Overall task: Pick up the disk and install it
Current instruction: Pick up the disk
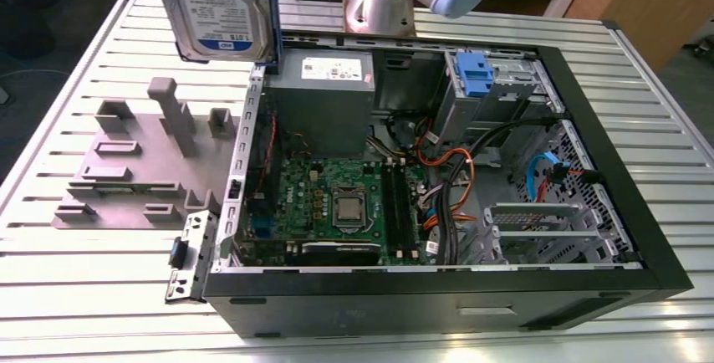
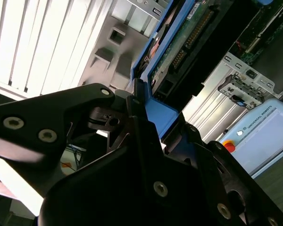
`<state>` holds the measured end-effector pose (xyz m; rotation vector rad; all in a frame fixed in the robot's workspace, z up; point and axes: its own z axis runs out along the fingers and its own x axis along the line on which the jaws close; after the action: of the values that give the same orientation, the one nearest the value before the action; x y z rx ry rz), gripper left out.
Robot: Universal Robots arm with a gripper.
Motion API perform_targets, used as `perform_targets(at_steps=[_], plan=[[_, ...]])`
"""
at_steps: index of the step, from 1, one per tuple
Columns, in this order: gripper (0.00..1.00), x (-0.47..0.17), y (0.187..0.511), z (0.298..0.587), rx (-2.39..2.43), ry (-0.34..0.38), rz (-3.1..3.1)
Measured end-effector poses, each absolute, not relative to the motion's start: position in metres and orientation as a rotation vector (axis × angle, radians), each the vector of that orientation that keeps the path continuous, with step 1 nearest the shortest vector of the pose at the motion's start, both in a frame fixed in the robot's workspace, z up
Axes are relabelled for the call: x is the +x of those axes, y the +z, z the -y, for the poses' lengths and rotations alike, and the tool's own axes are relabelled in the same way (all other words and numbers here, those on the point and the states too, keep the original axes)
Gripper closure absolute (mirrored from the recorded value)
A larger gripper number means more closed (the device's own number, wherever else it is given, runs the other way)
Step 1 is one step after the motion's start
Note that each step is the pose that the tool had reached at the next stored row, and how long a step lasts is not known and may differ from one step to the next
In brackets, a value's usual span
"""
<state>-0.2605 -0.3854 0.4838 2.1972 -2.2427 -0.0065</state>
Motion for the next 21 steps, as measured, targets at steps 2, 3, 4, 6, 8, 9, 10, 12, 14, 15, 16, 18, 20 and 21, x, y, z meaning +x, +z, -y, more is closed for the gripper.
perform_targets(at_steps=[2,3,4,6,8,9,10,12,14,15,16,18,20,21], plan=[[0.64,-0.248,0.484,0.385,2.194,0.0,2.24],[0.64,-0.248,0.484,0.385,2.195,0.0,2.24],[0.64,-0.248,0.484,0.385,2.194,0.0,2.24],[0.64,-0.248,0.484,0.385,2.194,0.0,2.24],[0.64,-0.248,0.484,0.385,2.194,0.0,2.24],[0.64,-0.247,0.484,0.385,2.195,0.0,2.239],[0.64,-0.247,0.484,0.385,2.195,0.0,2.24],[0.64,-0.247,0.484,0.385,2.195,0.0,2.239],[0.64,-0.245,0.484,0.385,2.195,0.0,2.24],[0.64,-0.243,0.484,0.385,2.194,0.0,2.24],[0.64,-0.241,0.484,0.385,2.194,0.0,2.24],[0.64,-0.237,0.484,0.385,2.194,0.0,2.24],[0.64,-0.234,0.484,0.386,2.193,0.0,2.241],[0.64,-0.234,0.484,0.386,2.193,0.0,2.241]])
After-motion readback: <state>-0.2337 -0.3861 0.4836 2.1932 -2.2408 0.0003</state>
